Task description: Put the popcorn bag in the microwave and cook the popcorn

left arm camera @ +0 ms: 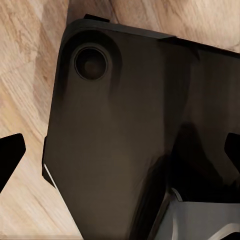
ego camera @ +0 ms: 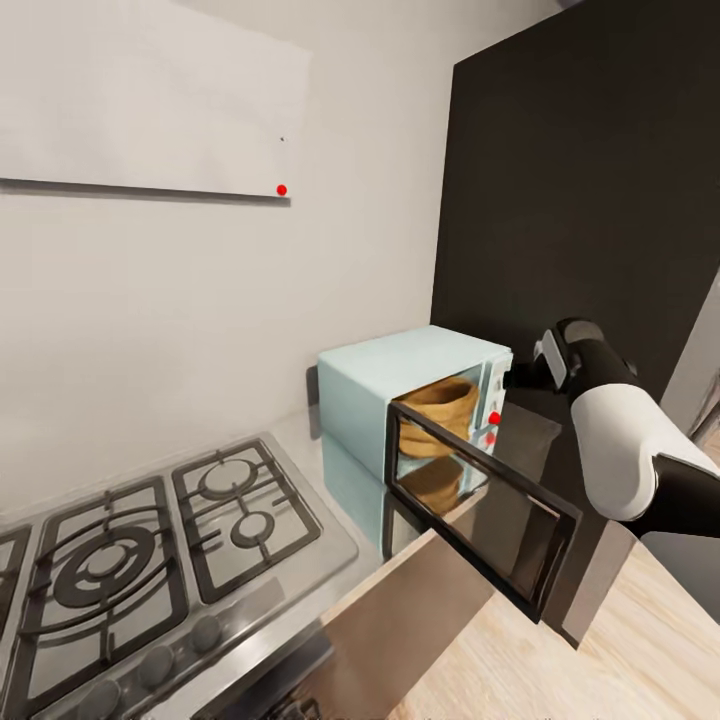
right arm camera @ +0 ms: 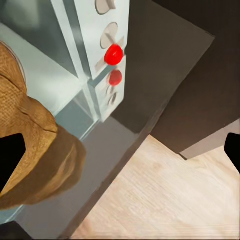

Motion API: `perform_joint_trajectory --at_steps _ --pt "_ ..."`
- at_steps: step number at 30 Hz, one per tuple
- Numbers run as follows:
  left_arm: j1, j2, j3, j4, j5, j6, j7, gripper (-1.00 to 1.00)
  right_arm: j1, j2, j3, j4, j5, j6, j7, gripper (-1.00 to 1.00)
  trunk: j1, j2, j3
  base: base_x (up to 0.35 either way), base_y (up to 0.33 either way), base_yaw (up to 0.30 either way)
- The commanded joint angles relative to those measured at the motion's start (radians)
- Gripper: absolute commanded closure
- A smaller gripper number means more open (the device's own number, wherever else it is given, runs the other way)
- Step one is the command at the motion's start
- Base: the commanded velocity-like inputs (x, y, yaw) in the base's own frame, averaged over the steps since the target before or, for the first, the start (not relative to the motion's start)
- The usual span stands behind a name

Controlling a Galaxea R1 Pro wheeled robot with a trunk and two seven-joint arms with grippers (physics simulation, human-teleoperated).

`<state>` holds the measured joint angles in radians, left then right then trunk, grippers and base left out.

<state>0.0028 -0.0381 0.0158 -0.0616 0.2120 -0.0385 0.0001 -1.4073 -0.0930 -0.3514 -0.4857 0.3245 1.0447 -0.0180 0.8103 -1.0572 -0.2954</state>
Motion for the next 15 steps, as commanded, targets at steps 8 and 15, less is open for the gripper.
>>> perform_joint_trajectory --at_steps 8,15 --pt "0.000 0.000 0.000 -0.001 0.006 -0.001 0.000 -1.00 -0.001 0.000 -0.003 0.003 0.003 0.003 -0.002 -1.00 0.000 -0.001 -0.001 -0.005 -0.035 0.000" --pt "0.000 0.000 0.000 -0.001 0.006 -0.001 0.001 -1.00 -0.001 -0.020 -0.003 0.003 0.034 0.003 -0.008 -1.00 0.000 -0.001 -0.001 0.000 -0.269 0.000"
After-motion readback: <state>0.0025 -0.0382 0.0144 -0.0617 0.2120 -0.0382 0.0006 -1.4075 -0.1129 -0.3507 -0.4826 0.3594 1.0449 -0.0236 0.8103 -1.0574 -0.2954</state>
